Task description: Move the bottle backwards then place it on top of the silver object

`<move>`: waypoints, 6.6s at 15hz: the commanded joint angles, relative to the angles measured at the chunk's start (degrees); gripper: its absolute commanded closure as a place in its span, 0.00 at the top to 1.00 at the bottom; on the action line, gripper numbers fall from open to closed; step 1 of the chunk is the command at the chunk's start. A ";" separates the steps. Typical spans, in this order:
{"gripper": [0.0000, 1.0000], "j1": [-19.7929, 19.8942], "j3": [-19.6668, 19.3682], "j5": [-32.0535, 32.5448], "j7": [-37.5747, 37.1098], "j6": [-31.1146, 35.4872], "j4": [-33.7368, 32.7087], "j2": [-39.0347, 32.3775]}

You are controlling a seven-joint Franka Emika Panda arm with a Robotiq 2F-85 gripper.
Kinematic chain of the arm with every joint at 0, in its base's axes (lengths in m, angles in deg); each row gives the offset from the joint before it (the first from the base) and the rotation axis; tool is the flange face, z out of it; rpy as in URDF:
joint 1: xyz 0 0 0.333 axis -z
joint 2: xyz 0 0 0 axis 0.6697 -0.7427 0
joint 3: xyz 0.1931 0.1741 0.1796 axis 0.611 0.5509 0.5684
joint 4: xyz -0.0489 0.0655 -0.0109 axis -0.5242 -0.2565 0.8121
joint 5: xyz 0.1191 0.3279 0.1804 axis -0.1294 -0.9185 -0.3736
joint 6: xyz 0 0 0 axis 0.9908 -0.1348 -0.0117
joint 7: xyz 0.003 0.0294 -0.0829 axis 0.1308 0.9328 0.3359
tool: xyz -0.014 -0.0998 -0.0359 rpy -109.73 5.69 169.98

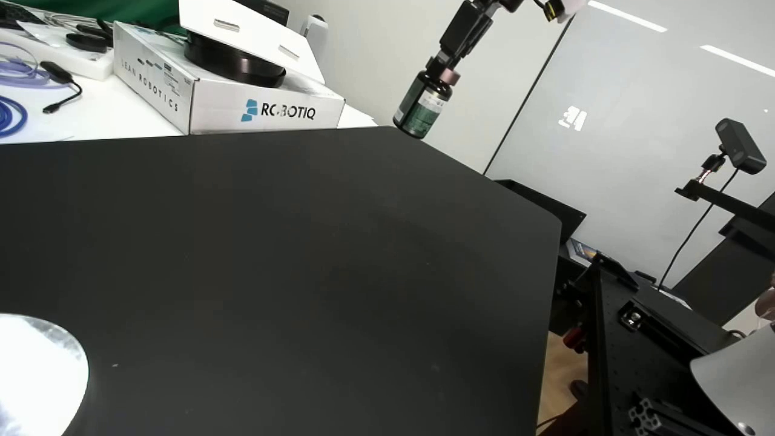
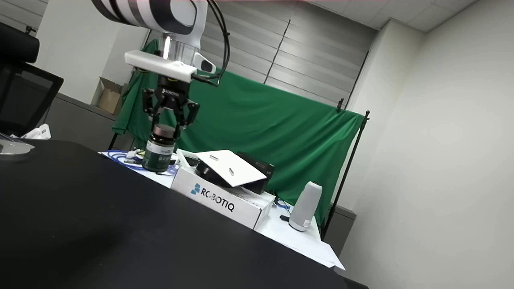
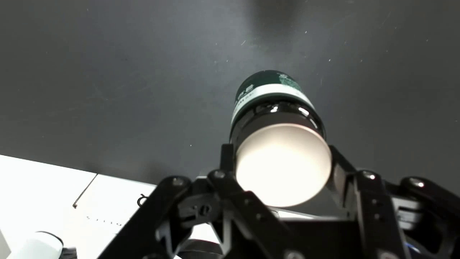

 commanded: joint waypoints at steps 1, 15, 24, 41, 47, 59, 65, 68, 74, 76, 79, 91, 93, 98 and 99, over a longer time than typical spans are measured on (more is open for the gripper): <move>0.36 0.61 -0.06 -0.45 1.57 -5.91 -13.17 -8.95; 0.36 1.87 1.65 0.64 2.10 -5.30 -33.90 -31.88; 0.36 3.31 2.40 0.38 2.66 -6.61 -38.31 -37.84; 0.87 6.51 3.67 -1.46 4.73 -6.97 -40.19 -40.95; 1.00 7.29 3.63 -2.32 4.89 -7.90 -37.37 -36.58; 1.00 7.45 3.45 -3.69 4.46 -10.41 -38.66 -37.04; 1.00 7.70 3.61 -4.11 4.85 -11.19 -39.53 -39.21; 1.00 7.63 3.89 -3.96 5.38 -10.42 -39.52 -39.81; 1.00 7.61 4.55 -3.97 6.33 -8.86 -39.78 -40.54; 1.00 7.66 4.78 -4.02 6.60 -8.67 -39.93 -40.83; 0.67 7.30 4.42 -3.18 6.78 -6.61 -39.70 -41.25; 0.36 3.41 3.26 -0.63 3.78 -4.84 -32.27 -30.08; 0.36 1.58 3.22 0.56 2.87 -4.29 -30.12 -26.75; 0.36 -3.91 3.86 4.24 0.24 -2.63 -25.44 -21.25; 0.36 -5.19 4.08 5.21 -0.24 -2.46 -24.88 -20.90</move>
